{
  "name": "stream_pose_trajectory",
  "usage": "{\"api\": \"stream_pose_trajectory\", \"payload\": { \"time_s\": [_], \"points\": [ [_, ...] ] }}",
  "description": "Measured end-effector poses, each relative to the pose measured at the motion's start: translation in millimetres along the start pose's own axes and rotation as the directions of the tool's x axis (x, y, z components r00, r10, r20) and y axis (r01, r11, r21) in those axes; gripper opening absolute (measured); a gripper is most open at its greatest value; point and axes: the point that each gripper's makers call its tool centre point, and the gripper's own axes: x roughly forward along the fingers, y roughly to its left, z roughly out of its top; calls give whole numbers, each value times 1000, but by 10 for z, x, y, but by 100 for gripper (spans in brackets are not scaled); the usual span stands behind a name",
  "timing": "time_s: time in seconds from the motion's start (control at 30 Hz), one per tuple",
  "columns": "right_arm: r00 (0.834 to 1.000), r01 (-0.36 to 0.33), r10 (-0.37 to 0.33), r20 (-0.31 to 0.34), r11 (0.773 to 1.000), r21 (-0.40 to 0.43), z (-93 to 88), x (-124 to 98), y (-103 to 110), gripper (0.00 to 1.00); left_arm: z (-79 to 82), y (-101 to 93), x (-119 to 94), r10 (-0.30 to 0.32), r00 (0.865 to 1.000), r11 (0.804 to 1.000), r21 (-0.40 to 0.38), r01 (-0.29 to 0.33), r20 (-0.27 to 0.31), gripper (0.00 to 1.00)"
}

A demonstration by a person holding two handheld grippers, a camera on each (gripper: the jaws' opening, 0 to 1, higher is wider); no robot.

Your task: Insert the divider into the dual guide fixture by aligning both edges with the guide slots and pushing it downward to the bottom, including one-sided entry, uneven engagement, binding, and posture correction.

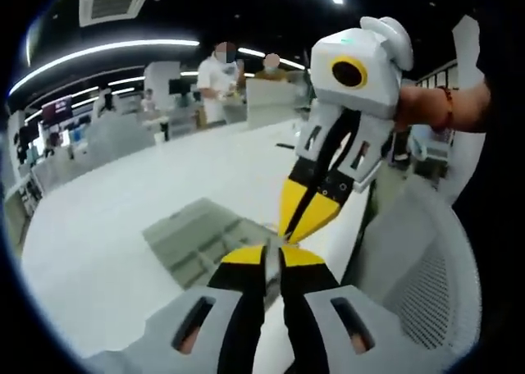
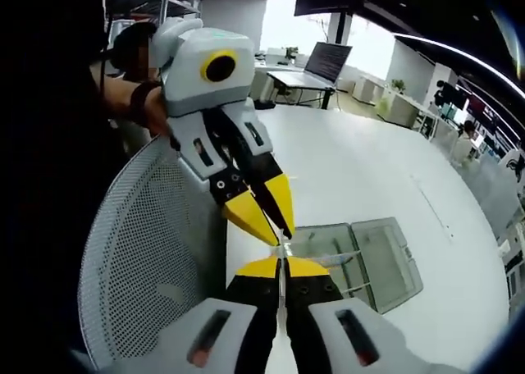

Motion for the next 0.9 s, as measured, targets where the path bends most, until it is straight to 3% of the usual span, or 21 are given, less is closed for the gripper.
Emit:
{"api": "stream_pose_trajectory", "payload": {
  "time_s": [0.27, 0.53, 0.9],
  "points": [
    [999, -34, 35, -27, 999, 31, -8, -17, -12, 0, -56, 11, 44, 15, 1000, 999, -30, -15, -16, 5],
    [996, -44, 48, -73, 997, 56, -65, -27, -63, 0, -121, 146, 7, 59, 998, 997, -42, -60, -29, 16],
    [992, -43, 49, -117, 997, 59, -109, 11, -215, 0, -170, 199, -39, 83, 996, 993, -87, -85, -28, 22]
  ]
}}
